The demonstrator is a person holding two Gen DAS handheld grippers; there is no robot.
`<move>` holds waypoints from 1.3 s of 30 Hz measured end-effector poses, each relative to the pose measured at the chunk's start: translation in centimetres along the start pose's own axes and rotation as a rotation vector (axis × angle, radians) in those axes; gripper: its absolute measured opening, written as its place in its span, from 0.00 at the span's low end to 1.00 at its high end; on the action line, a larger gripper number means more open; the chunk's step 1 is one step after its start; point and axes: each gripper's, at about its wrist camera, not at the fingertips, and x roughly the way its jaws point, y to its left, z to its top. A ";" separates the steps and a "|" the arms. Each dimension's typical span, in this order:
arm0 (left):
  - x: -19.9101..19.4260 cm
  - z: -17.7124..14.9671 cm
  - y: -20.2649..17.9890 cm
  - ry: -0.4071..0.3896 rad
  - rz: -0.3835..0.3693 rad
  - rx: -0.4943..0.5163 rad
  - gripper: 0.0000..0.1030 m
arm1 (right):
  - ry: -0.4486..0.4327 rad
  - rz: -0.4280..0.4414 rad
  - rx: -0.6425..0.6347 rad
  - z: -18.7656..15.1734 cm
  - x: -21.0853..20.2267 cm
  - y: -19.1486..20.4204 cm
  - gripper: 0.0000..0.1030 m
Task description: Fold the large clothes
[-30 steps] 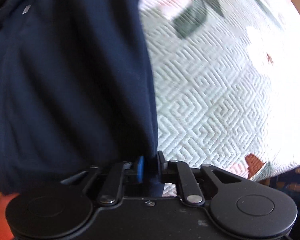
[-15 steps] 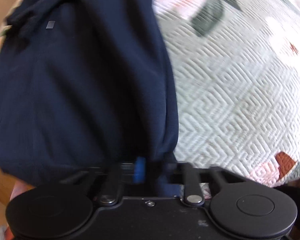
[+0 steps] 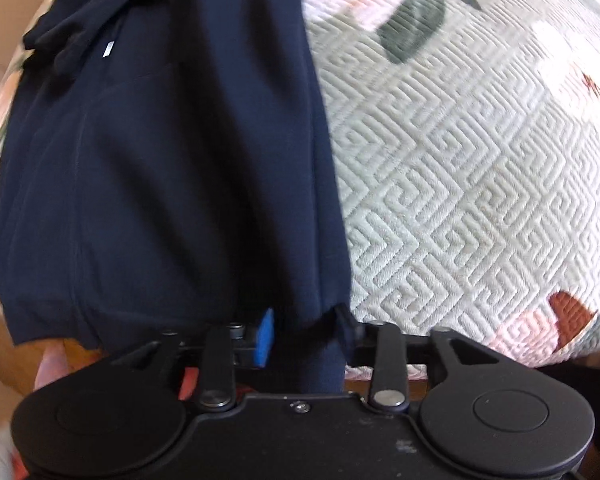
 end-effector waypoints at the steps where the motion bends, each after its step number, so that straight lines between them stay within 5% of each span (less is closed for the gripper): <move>1: -0.2 0.2 0.3 -0.007 -0.007 -0.012 0.51 | -0.011 0.001 0.002 0.2 -0.2 -0.1 0.43; 5: 1.5 0.7 0.7 0.098 -0.181 -0.034 0.56 | -0.014 0.016 0.067 0.4 -0.4 -0.5 0.66; 7: 4.0 0.2 0.1 0.201 -0.172 -0.001 0.56 | 0.024 0.033 0.067 0.3 0.6 -0.5 0.65; 9: 4.8 -0.5 -0.2 0.214 -0.140 0.036 0.58 | 0.036 0.002 0.043 0.0 1.4 0.4 0.67; 10: 4.8 -0.6 -0.3 0.216 -0.139 0.029 0.56 | 0.031 -0.016 0.021 -0.1 1.5 1.1 0.65; 11: 4.5 -0.6 -0.3 0.214 -0.139 0.017 0.48 | 0.031 -0.037 -0.006 -0.1 1.4 1.8 0.50; 12: 4.3 -0.6 -0.1 0.211 -0.143 0.015 0.17 | 0.029 -0.047 -0.034 -0.1 1.2 2.5 0.29; 13: 4.3 -0.6 -0.1 0.212 -0.161 0.013 0.03 | 0.026 -0.046 -0.046 -0.1 0.9 2.9 0.17; 16: 2.7 0.4 0.5 0.180 -0.220 0.005 0.02 | 0.009 0.018 0.006 0.5 -1.4 2.6 0.10; 21: -1.9 7.7 0.1 0.033 -0.428 -0.136 0.00 | -0.114 0.102 0.071 4.9 -8.2 1.6 0.08; 26: -2.4 19.0 -4.7 -0.133 -0.606 -0.077 0.00 | -0.289 0.202 0.069 14.0 -11.8 2.8 0.08; 28: -2.0 21.3 -6.6 -0.135 -0.567 -0.004 0.03 | -0.323 0.222 0.056 16.1 -11.5 4.4 0.08; 30: -1.3 21.2 -7.2 -0.058 -0.503 0.072 0.14 | -0.333 0.202 0.008 16.5 -10.8 5.5 0.08; 34: 1.8 16.0 -5.1 0.238 -0.362 0.135 0.30 | -0.277 0.195 -0.017 16.0 -9.5 4.6 0.08; 38: 3.1 9.5 -1.2 0.388 -0.337 0.010 0.39 | -0.228 0.218 0.045 14.6 -9.3 2.4 0.08; 39: 3.1 8.3 -0.3 0.396 -0.329 -0.039 0.48 | -0.220 0.233 0.060 14.5 -9.3 1.7 0.08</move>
